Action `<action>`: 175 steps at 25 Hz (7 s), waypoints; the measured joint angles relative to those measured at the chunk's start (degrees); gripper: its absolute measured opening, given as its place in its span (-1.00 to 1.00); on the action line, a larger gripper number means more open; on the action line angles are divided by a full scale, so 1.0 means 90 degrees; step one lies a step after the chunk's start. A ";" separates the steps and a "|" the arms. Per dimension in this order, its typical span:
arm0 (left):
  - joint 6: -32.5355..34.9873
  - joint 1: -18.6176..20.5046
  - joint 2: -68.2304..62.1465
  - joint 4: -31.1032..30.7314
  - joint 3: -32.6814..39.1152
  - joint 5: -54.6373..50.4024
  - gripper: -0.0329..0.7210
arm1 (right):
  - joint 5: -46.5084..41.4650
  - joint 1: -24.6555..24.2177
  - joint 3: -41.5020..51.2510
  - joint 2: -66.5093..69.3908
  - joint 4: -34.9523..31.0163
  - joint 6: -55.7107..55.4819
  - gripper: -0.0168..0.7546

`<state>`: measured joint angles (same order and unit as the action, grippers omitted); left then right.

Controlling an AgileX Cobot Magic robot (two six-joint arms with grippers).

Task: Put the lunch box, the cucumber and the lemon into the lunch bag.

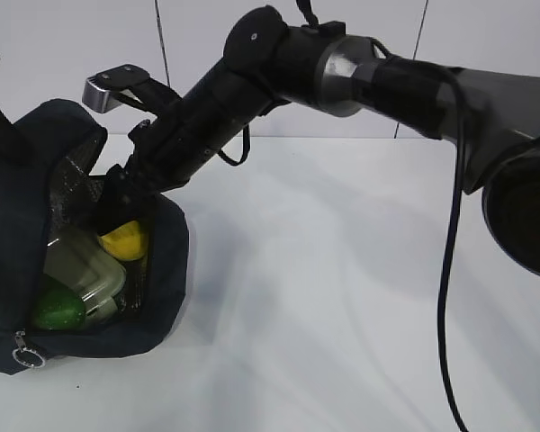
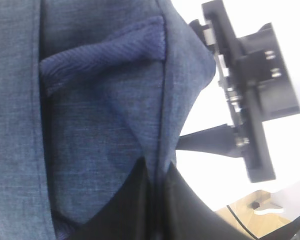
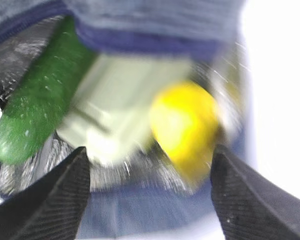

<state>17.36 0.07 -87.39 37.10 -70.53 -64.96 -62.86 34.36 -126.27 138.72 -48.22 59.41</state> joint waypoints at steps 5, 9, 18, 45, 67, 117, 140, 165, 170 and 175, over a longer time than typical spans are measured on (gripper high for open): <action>0.0000 0.0000 0.0000 0.0000 0.0000 0.0000 -0.89 | -0.0624 0.0000 -0.0620 -0.0085 0.1184 -0.0998 0.55; 0.0000 0.0000 0.0000 -0.0022 0.0000 0.0000 -0.89 | -0.0810 -0.0041 -0.0661 -0.0570 0.2065 -0.2071 0.55; 0.0000 0.0000 0.0000 -0.0034 0.0000 0.0000 -0.89 | -0.0882 -0.0529 0.0020 -0.0899 0.2145 -0.4050 0.45; 0.0000 0.0000 0.0000 -0.0045 0.0000 0.0000 -0.89 | -0.0624 -0.1261 0.2969 -0.0618 -0.2042 -0.0965 0.32; 0.0000 0.0000 0.0000 -0.0055 0.0000 0.0000 -0.89 | -0.0447 -0.1084 0.2969 -0.0252 -0.2678 -0.0332 -0.45; -0.0073 -0.1530 -0.0698 0.1316 0.0000 0.0534 -0.89 | -0.0951 -0.1529 0.1870 -0.2437 0.1632 -0.3728 -0.90; 0.0002 -0.2551 -0.1114 0.1678 0.0000 0.1782 -0.89 | -0.0861 -0.1543 0.3043 -0.3365 0.3105 -0.4060 -0.90; -0.0475 -0.3207 -0.0866 0.0670 0.0000 0.1857 -0.90 | -0.0889 -0.1543 0.4241 -0.4471 0.2965 -0.4112 -0.90; -0.0485 -0.3207 -0.1190 0.0670 0.0000 0.2029 -0.90 | -0.0875 -0.1543 0.4241 -0.4316 0.2715 -0.3899 -0.90; -0.0485 -0.3207 -0.1361 0.0429 0.0000 0.2597 -0.90 | -0.0536 -0.1543 0.4241 -0.4185 0.2715 -0.3801 -0.90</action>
<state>13.00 -28.79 -99.64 40.96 -70.53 -41.58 -67.68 20.48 -88.10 101.06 -23.79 25.20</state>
